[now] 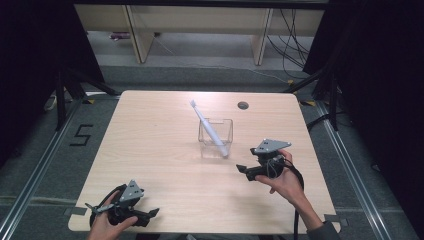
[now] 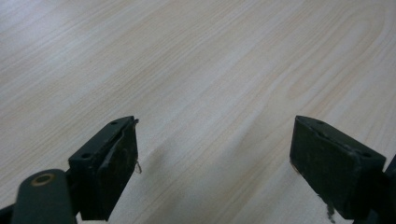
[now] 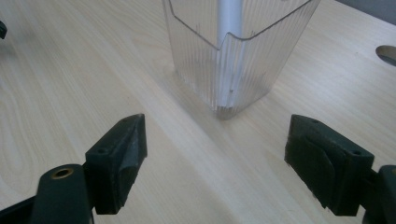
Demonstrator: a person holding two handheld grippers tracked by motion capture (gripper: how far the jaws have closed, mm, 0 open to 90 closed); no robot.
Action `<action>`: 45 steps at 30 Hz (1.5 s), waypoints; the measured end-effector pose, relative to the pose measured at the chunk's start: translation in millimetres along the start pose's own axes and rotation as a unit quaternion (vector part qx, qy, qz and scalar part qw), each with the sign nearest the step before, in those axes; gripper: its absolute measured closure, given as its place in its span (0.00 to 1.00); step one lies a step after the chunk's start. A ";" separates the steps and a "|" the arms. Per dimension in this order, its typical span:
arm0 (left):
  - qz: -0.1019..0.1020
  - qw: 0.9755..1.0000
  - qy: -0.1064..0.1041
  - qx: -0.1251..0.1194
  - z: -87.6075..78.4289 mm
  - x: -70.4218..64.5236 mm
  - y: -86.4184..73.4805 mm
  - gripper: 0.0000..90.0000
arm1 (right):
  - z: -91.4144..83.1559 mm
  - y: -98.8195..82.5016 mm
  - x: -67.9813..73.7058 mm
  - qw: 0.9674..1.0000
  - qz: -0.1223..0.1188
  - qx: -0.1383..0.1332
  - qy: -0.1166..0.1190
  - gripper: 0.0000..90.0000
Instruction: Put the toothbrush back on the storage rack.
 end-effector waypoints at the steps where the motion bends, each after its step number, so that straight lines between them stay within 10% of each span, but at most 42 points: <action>1: 0.000 1.000 0.000 0.000 0.0 0.1 -0.1 0.17 | 0.4 -2.2 1.5 1.000 0.007 -0.001 -0.003 0.24; 45: -0.001 1.000 0.003 -0.002 -1.5 0.0 -0.8 0.17 | -14.5 -71.6 8.6 0.998 0.032 0.047 0.005 0.18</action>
Point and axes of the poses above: each handheld gripper's, and its own axes: z roughly forward along the jaws, y roughly out of its top, x roughly to its left, the point moved 7 cm from there along z, roughly forward along the jaws, and after that the axes turned 5 degrees about z, right-handed, at the moved point
